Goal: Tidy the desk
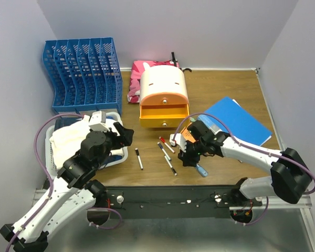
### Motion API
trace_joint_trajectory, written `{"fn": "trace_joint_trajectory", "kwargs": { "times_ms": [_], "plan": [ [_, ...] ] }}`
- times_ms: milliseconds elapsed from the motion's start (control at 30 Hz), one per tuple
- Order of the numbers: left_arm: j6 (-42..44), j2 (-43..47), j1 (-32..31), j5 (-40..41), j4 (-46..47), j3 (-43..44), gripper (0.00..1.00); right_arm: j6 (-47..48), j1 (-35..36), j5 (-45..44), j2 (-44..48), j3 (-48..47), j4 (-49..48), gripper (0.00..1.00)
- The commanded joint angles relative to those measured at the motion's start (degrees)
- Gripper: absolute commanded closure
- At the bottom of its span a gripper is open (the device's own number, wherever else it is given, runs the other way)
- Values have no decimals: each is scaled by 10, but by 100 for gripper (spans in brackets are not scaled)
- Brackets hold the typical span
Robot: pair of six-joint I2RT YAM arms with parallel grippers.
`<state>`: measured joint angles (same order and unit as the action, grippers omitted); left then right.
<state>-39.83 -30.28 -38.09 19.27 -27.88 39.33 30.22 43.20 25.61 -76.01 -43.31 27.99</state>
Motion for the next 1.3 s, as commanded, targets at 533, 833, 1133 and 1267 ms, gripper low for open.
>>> {"fn": "trace_joint_trajectory", "kwargs": {
  "times_ms": [533,833,1133,1267],
  "plan": [
    [2,-5,4,32,-8,-18,9,-75,21,-155,-53,82,-166,47],
    [2,0,3,32,-8,-17,9,-74,50,-152,-87,62,-152,88],
    [-47,-5,3,6,18,-41,1,-88,53,-120,-72,-19,-84,99],
    [-63,-43,3,-11,27,-42,1,-9,54,-44,-50,-85,4,99]
  ]
}}
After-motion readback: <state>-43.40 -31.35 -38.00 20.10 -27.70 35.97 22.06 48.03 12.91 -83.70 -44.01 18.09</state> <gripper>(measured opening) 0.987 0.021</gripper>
